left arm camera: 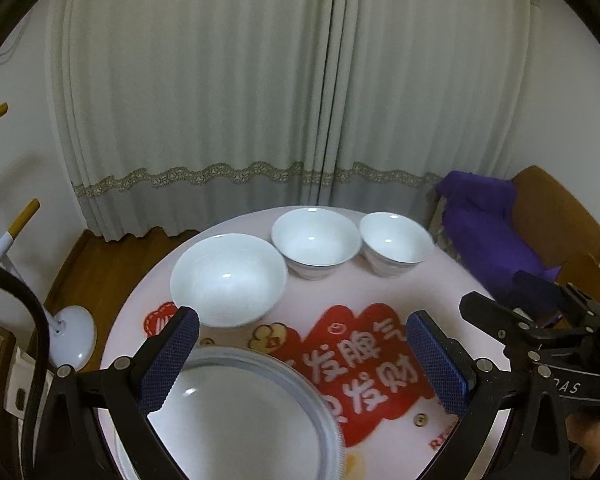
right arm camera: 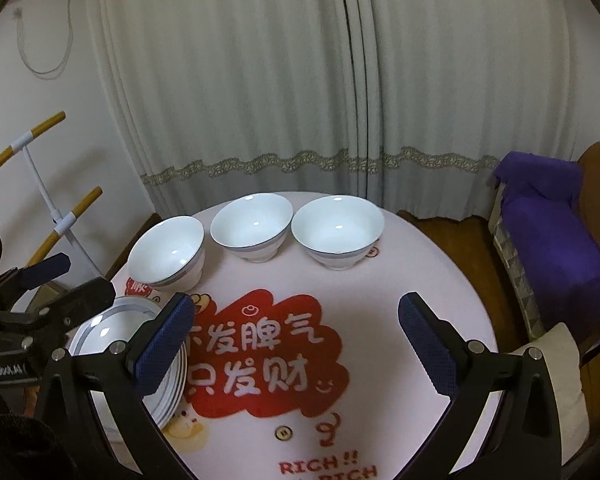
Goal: Organize plates and bowls
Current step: 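Pull both tools back from the plate stack, then move both tools down onto the rim of the largest white bowl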
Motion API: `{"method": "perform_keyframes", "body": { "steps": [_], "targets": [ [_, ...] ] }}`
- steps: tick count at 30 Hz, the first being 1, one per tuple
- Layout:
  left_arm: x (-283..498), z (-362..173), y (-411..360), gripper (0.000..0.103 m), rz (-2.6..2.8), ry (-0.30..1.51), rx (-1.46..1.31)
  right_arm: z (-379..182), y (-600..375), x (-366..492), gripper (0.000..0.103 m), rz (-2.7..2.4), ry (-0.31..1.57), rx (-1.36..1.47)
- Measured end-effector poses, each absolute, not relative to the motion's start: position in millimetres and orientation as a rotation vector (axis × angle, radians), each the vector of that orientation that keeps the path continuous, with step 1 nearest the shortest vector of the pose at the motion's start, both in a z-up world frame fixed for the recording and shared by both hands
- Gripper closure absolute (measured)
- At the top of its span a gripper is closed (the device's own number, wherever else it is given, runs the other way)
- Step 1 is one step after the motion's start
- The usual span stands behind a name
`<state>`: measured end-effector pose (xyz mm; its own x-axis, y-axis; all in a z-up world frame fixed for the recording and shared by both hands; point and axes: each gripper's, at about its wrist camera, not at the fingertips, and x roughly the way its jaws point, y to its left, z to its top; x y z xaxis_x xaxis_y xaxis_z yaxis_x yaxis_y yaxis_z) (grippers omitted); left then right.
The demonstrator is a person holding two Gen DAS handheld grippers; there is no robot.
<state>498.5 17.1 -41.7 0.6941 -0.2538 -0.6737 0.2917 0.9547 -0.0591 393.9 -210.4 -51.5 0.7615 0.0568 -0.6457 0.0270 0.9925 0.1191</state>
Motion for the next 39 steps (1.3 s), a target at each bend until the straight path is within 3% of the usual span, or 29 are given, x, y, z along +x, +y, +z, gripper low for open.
{"method": "perform_keyframes", "body": {
  "steps": [22,29,39],
  "targets": [
    [602.8,-63.9,71.7,0.001,-0.215,0.842,0.142,-96.6,-142.8,507.2,0.001,0.102,0.842,0.141],
    [625.8,-72.0,84.7,0.001,-0.205,0.906,0.118,-111.7,-132.7,525.2,0.008,0.108,0.894,0.175],
    [655.6,-83.1,86.2,0.013,-0.161,0.993,0.133,-131.2,-120.9,542.2,0.021,0.124,0.968,0.188]
  ]
}}
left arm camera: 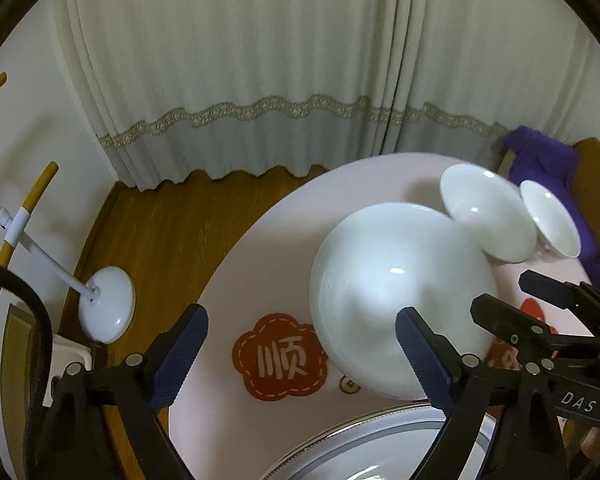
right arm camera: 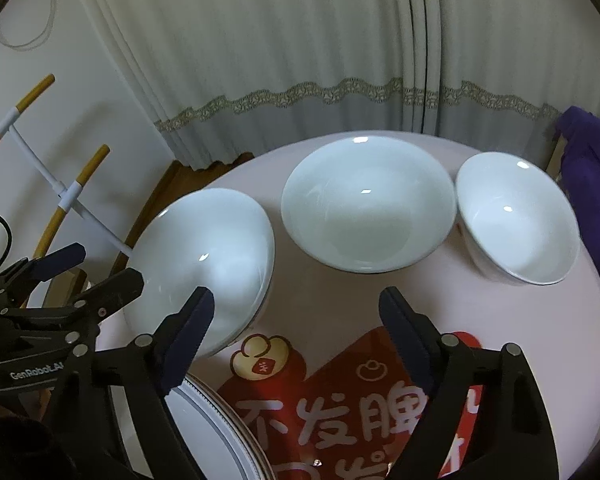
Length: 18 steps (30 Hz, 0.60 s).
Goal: Organize plates and bowls
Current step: 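Move both tools down onto the rim of the largest white bowl, then close both tools on the white bowl rim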
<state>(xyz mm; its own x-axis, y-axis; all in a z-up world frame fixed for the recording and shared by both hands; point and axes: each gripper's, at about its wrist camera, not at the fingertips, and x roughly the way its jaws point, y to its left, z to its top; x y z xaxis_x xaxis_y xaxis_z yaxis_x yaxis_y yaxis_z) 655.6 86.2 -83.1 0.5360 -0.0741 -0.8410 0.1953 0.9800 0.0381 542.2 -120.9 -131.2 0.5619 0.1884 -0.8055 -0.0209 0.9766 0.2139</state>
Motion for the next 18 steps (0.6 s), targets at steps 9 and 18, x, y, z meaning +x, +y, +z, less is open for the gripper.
{"method": "perform_keyframes", "body": {
  "steps": [9,18],
  "targets": [
    [669.4,-85.4,80.4,0.037,-0.189,1.033,0.147,-147.3,-116.7,559.7,0.043,0.159,1.025,0.205],
    [677.8,-93.7,77.9,0.068,-0.202,1.06,0.17,-151.3,-108.1,564.7,0.068,0.214,1.034,0.207]
  ]
}}
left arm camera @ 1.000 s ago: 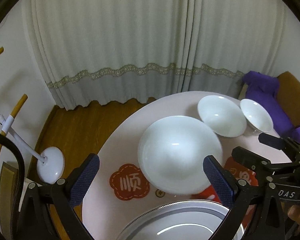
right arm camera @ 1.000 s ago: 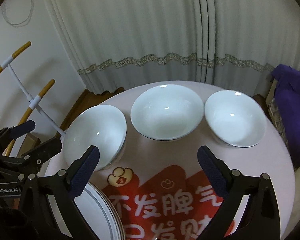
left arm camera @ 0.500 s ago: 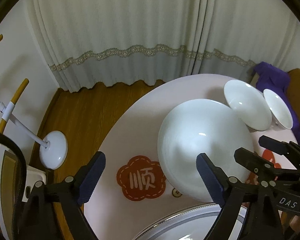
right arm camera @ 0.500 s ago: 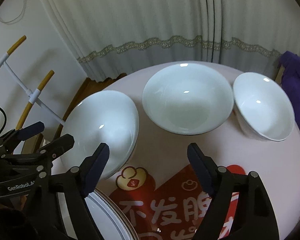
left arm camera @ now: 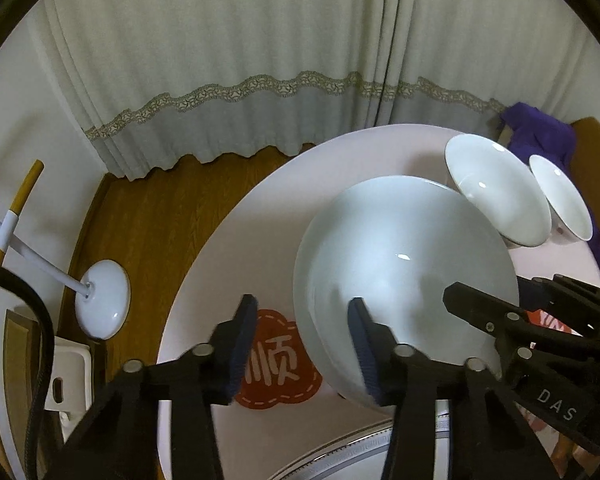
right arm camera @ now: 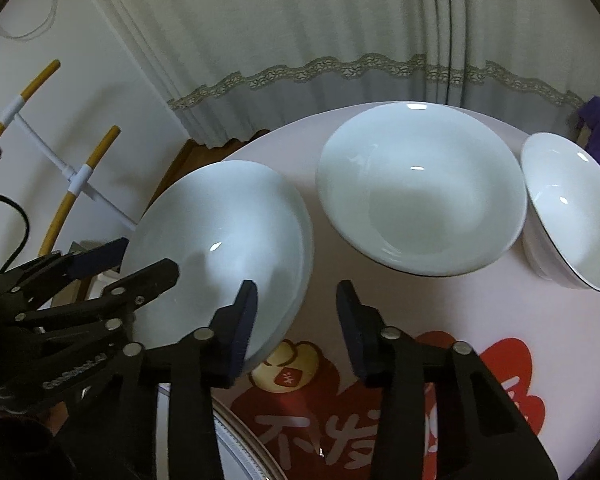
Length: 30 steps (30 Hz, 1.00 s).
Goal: Organize plates and bowls
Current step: 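Close both tools on the white bowl rim, then lift the white bowl off the table with both tools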
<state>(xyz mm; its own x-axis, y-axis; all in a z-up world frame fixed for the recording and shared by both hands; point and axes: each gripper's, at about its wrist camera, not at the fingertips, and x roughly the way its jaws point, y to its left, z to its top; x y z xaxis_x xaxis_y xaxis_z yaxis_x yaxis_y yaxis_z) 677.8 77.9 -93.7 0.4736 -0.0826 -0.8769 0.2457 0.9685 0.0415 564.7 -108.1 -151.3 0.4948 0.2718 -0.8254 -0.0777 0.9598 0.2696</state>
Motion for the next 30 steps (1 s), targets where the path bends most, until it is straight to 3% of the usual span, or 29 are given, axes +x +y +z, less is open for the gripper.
{"method": "perform_keyframes", "body": {
  "steps": [6,10,30],
  "targets": [
    [680.4,-98.0,72.5,0.085,-0.207,1.064,0.2,-149.8,-100.1,563.7,0.077,0.227,1.026,0.181],
    [679.8,-98.4,74.3,0.088,-0.217,1.064,0.199,-150.4,-100.2,563.3,0.078,0.233,1.023,0.183],
    [679.6,-94.8,75.0,0.091,-0.217,1.043,0.17,-152.5,-106.1,561.0,0.079,0.254,1.019,0.202]
  ]
}}
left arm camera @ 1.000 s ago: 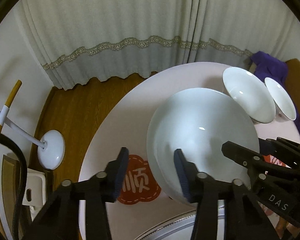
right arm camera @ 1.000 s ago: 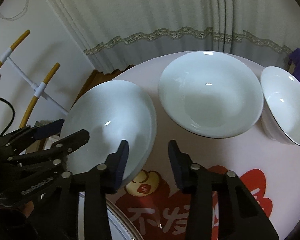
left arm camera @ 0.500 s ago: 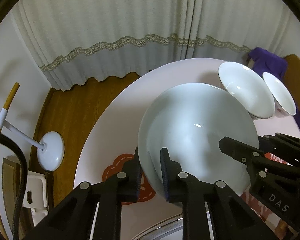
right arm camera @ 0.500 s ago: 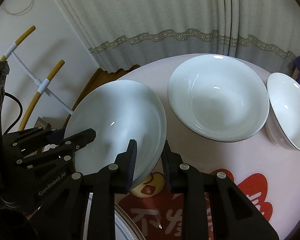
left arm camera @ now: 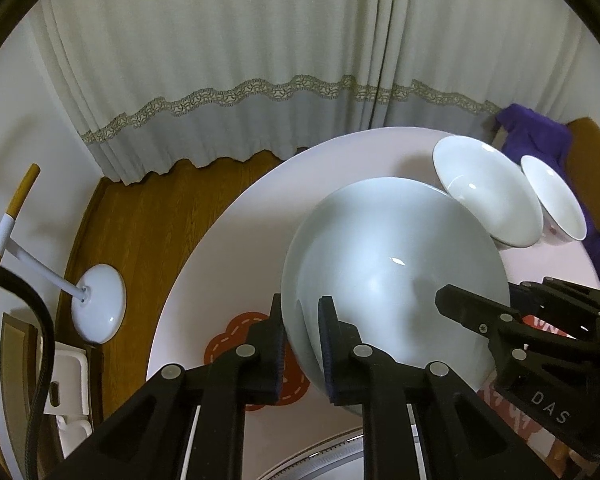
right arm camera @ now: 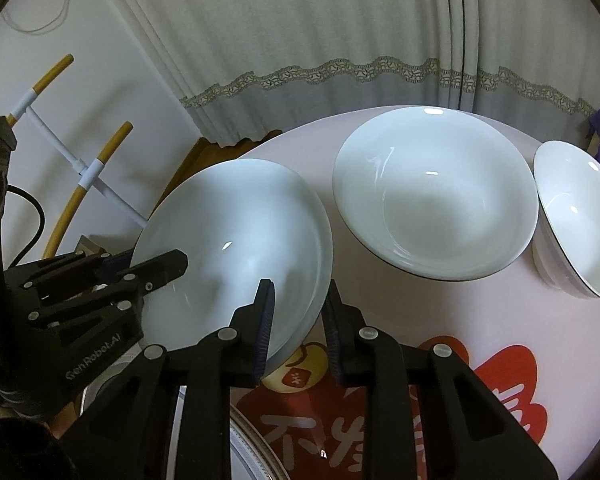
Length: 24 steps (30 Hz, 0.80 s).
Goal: Organize plates and bowls
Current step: 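Lift the white bowl off the table with both tools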
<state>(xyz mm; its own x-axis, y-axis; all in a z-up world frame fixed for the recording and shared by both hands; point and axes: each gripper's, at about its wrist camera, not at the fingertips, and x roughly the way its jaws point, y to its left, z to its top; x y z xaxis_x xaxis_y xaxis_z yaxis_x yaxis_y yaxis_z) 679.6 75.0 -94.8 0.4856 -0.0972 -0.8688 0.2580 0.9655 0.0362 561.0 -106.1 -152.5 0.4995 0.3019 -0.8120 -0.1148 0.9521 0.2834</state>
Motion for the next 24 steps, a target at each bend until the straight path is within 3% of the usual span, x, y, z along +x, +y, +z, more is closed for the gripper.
{"method": "perform_keyframes", "body": {
  "steps": [24],
  "targets": [
    [683.3,-94.4,78.0,0.089,-0.207,1.047,0.13,-152.2,-109.6,554.0,0.077,0.268,1.019,0.238]
  ]
}}
